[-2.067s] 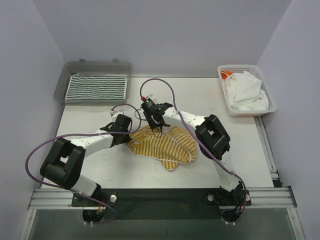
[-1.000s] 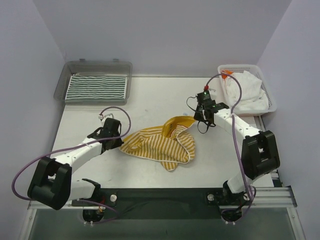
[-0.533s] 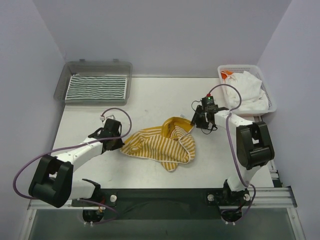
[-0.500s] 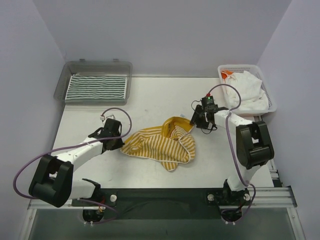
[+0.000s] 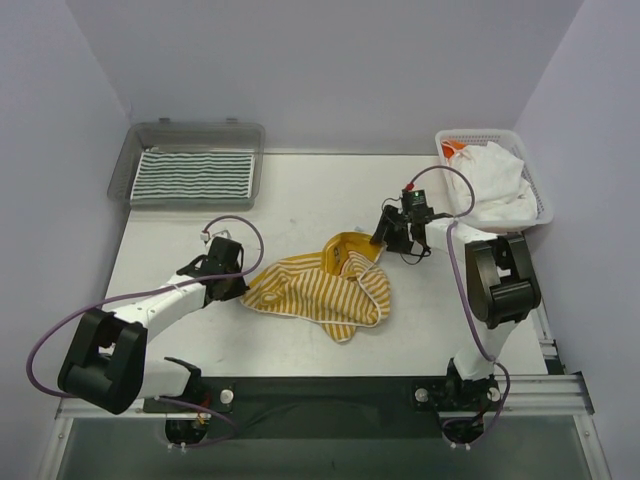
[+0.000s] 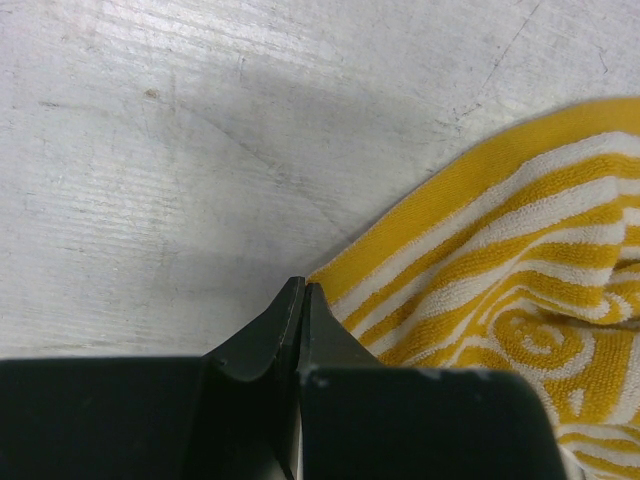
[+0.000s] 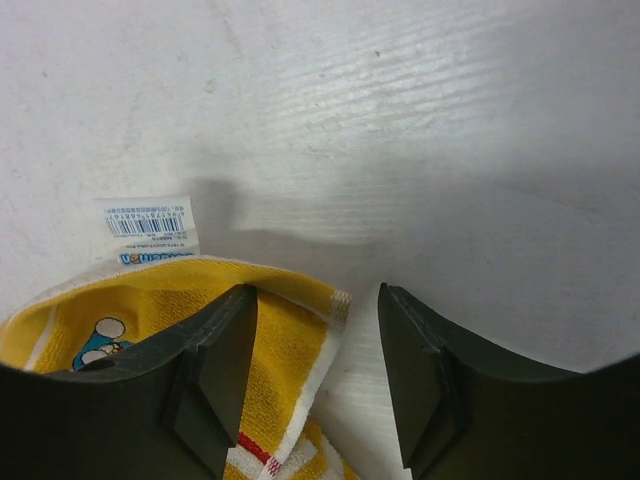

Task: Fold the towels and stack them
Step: Flatten out the crumpled towel

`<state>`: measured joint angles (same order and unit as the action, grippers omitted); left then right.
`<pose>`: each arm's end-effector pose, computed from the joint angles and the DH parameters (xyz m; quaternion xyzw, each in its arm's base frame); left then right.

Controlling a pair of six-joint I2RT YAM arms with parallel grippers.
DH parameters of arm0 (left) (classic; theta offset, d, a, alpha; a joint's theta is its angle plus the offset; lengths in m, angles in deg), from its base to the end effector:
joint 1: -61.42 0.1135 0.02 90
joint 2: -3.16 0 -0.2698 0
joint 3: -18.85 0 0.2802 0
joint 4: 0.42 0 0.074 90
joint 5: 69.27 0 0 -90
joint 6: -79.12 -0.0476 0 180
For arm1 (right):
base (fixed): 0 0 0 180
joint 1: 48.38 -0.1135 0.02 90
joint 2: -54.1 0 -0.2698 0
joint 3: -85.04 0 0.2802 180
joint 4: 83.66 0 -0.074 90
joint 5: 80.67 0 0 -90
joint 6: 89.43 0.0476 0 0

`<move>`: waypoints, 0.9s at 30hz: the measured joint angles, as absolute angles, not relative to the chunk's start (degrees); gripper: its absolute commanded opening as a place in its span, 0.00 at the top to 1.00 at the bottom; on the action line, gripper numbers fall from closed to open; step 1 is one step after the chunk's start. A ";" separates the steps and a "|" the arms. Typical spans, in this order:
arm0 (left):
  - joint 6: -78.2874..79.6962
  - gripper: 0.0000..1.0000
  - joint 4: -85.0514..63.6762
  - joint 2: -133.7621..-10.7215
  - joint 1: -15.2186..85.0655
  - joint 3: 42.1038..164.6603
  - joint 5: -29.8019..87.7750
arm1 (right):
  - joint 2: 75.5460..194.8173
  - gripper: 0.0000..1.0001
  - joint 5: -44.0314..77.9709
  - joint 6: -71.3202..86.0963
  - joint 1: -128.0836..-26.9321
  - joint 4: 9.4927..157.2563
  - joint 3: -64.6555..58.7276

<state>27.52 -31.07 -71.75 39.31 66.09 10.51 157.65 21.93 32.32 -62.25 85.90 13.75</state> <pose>0.2453 -0.0906 0.1410 -0.1598 0.9451 -0.0630 0.2780 0.3943 0.1081 0.1445 0.0980 0.9063 0.2472 0.3286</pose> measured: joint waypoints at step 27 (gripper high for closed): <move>22.97 1.00 -40.15 -68.69 57.19 77.25 13.76 | 154.70 1.00 29.91 25.65 -56.22 83.30 0.68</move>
